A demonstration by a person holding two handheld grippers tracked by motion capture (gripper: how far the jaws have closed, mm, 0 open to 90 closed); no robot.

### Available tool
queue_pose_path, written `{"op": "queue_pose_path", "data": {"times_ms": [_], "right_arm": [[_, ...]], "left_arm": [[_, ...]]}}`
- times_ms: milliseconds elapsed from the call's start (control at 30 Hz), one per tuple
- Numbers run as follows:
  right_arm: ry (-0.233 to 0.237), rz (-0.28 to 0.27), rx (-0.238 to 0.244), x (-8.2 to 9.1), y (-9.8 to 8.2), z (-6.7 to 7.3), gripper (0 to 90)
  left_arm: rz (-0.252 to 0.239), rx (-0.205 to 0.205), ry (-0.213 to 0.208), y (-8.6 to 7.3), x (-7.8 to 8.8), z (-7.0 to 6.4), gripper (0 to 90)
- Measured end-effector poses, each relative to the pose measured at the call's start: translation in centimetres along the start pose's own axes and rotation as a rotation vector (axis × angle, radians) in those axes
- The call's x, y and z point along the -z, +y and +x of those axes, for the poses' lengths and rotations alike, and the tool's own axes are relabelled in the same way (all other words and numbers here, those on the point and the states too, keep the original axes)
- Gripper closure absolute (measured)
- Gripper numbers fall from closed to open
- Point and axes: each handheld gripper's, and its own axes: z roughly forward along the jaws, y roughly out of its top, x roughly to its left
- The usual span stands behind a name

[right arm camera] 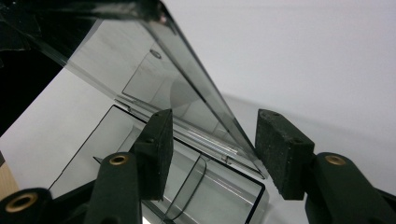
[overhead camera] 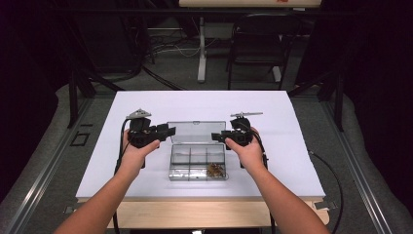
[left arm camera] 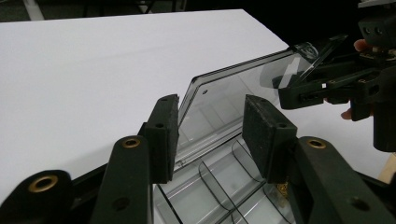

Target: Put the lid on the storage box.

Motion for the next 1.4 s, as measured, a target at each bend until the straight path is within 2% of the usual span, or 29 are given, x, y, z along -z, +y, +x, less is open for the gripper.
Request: {"op": "queue_pose_path", "data": {"times_ms": [567,600,667,967,1400], "right_arm": [[0.0,-0.009,0.007,0.1,-0.4,0.1,46.5],[0.001,-0.015,0.018,0.2,-0.5,0.1,46.3],[0.001,-0.014,0.026,0.2,-0.6,0.1,45.9],[0.001,-0.013,0.044,0.4,-0.8,0.3,45.3],[-0.008,-0.027,0.054,0.6,-1.3,0.3,44.6]], "left_arm": [[-0.01,-0.012,0.009,-0.3,0.6,-0.1,65.2],[-0.012,-0.027,0.02,-0.3,0.6,-0.2,65.3],[-0.014,-0.032,0.03,-0.3,0.7,-0.2,65.7],[-0.011,-0.048,0.015,-0.6,1.0,-0.5,70.5],[-0.009,-0.048,0.001,-1.1,1.2,-0.6,69.1]]}}
